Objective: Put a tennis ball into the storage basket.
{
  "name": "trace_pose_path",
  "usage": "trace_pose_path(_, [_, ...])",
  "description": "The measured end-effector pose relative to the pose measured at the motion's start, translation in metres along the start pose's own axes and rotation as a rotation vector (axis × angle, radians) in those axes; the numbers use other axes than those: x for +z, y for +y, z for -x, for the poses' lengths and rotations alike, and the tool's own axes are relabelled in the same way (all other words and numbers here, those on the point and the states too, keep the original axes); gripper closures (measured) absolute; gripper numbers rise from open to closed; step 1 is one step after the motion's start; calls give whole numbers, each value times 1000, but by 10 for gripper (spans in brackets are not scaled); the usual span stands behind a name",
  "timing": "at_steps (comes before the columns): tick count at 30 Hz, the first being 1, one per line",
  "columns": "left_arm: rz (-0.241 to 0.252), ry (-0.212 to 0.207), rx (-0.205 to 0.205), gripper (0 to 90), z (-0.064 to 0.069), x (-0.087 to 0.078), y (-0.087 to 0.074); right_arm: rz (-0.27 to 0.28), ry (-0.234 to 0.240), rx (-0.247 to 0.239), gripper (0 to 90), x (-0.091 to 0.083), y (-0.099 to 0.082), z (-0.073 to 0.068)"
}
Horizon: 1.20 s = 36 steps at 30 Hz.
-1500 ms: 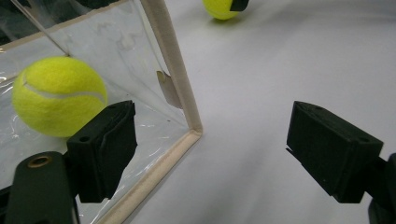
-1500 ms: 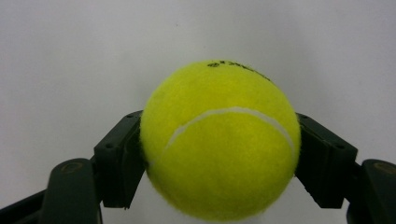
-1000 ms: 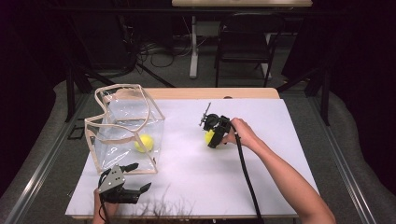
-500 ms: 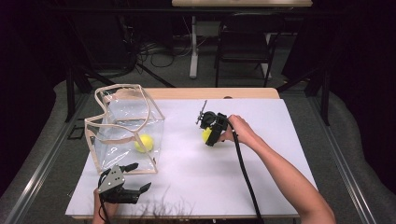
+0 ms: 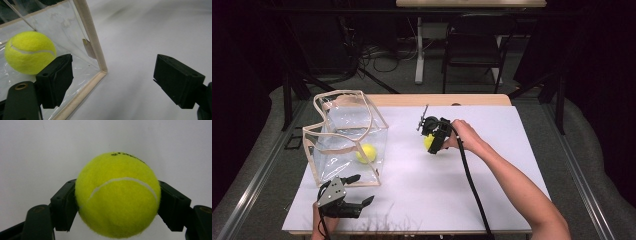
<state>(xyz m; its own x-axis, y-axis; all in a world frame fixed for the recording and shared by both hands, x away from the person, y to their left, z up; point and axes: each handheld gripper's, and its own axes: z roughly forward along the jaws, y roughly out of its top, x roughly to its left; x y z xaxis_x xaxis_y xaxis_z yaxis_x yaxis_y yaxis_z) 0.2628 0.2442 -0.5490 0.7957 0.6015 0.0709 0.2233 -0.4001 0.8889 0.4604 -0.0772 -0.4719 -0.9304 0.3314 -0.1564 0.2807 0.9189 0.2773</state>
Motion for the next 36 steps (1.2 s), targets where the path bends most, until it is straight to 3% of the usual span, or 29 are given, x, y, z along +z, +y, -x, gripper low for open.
trace_pose_path(36, [-2,-1,3,158,0,0,0,0,-27,-65,257,-17,31,-3])
